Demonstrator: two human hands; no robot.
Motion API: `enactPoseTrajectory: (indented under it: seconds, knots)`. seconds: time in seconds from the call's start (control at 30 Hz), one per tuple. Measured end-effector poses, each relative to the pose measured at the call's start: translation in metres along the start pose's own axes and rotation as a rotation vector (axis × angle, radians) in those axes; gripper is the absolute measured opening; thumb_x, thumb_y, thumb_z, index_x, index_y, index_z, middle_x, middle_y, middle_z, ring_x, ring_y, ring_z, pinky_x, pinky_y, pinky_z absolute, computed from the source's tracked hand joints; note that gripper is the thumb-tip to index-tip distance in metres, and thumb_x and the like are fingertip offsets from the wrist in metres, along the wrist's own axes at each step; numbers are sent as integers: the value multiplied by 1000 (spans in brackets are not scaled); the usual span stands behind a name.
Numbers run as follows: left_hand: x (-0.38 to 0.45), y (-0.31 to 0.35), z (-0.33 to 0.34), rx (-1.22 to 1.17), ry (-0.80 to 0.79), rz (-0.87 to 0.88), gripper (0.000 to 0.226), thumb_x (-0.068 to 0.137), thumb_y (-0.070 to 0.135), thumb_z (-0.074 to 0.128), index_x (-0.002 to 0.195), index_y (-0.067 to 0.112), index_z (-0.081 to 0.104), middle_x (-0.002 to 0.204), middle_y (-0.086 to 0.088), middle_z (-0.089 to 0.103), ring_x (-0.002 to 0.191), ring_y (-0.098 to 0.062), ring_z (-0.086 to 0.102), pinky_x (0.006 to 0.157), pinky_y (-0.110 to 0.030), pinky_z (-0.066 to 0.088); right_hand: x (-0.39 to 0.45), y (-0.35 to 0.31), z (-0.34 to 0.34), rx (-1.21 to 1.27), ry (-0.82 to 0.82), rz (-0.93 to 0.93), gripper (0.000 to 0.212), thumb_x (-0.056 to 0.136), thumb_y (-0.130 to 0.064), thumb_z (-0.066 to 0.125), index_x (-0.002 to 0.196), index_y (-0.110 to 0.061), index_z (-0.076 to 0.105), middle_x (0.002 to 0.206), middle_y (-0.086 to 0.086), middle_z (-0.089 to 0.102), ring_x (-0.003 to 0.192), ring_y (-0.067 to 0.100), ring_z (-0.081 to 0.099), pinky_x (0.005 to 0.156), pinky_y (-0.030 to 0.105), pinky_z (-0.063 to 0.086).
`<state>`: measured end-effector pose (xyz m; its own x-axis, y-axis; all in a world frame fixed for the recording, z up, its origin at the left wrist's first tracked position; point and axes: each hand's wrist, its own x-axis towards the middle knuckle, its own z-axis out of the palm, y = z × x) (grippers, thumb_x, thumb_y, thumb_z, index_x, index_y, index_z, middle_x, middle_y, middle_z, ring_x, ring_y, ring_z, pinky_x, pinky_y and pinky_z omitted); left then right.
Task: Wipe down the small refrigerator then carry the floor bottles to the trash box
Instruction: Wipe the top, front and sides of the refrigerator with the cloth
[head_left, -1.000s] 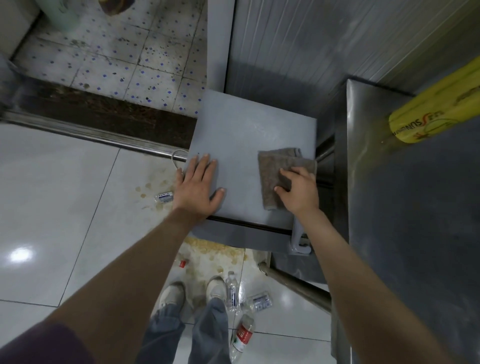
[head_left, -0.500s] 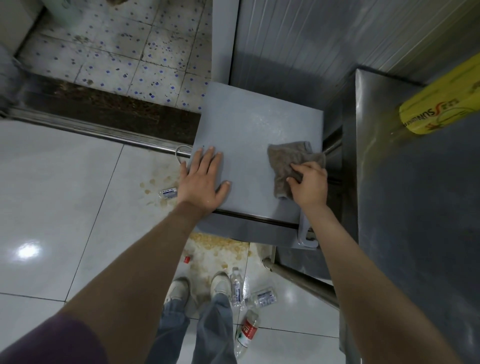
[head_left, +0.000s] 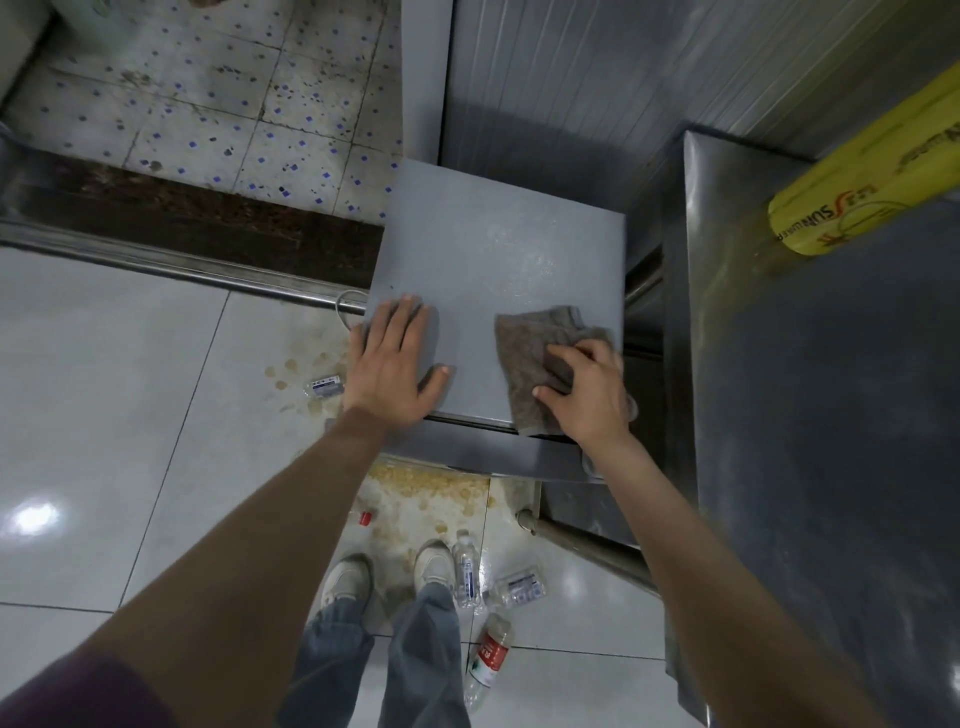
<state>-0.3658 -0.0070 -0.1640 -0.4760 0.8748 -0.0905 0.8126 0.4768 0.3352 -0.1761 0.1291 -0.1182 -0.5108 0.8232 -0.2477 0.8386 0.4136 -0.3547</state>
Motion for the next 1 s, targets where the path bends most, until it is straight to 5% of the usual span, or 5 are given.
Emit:
enactPoseTrajectory:
  seconds: [0.33,0.57,1.0]
  knots:
    - [-14,-2,3,43,-32,-25,76,83,58,21,148,18,21,158,-3,16,146,-24,9,114,-53,11,5,-19,8,-44,-17,6,49,86,-30,63,133,-33,49,132,-3,41,120,26,34,100,41,37]
    - [-14,-4,5,48,-47,-26,77,83,59,18,149,19,19,158,-2,13,146,-24,7,113,-54,11,-21,-5,10,-73,-31,-167,43,87,-21,61,129,-27,55,126,2,47,114,26,39,97,38,38]
    - [-14,-4,0,37,-72,-10,79,82,60,14,149,18,18,158,-3,12,147,-26,5,113,-57,12,-37,-18,19,-59,-15,-16,44,90,-19,57,133,-26,51,134,0,43,120,25,33,97,33,36]
